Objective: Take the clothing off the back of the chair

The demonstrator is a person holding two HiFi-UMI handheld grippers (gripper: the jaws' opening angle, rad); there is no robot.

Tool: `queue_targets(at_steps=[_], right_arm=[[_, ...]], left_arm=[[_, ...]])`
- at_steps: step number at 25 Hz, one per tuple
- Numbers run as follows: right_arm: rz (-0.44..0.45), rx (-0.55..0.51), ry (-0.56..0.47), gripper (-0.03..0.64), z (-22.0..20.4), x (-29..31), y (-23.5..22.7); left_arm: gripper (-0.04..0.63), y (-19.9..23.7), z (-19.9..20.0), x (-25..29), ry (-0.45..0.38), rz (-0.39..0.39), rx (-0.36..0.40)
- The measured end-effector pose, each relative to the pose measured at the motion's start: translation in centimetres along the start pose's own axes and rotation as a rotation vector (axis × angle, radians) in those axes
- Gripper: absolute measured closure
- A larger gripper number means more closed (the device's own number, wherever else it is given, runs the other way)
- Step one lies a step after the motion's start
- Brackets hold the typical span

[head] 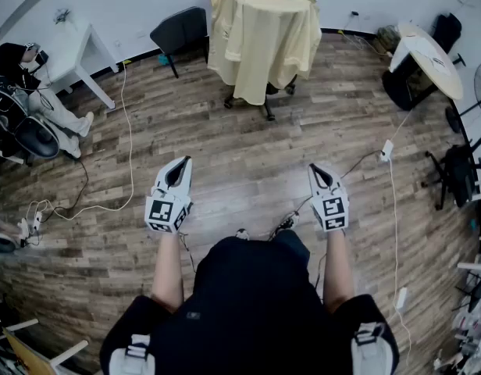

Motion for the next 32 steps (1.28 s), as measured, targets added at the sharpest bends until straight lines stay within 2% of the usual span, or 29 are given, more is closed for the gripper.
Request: queue_targets(at_steps=[10, 17, 32], right_arm=[[0.006, 0.01, -0.028, 0.623, 0.4, 1.3, -0.8], [0.017, 0.021, -0.018, 0.623, 0.0, 2.5, -3.5], [0.129, 0.014, -0.056, 0.623, -0.4, 7.9, -9.9]], left_arm=[[0.592, 0.2, 0.3, 1.6, 0.017, 0.007, 0.009], [0.592, -0.7, 1.2, 4.3, 0.023, 0.01, 0.013], [0.592, -3.3, 2.9, 10.1, 0.043, 0.108, 0.025]])
Point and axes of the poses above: the fingertips, and each gripper's own axes: x forward along the fingers, y to its left, z out of its top, the point moved 9 cm from there along -x, backward along the fingers, and after that the axes turned 11 degrees about -z, right-handed, at the moved point
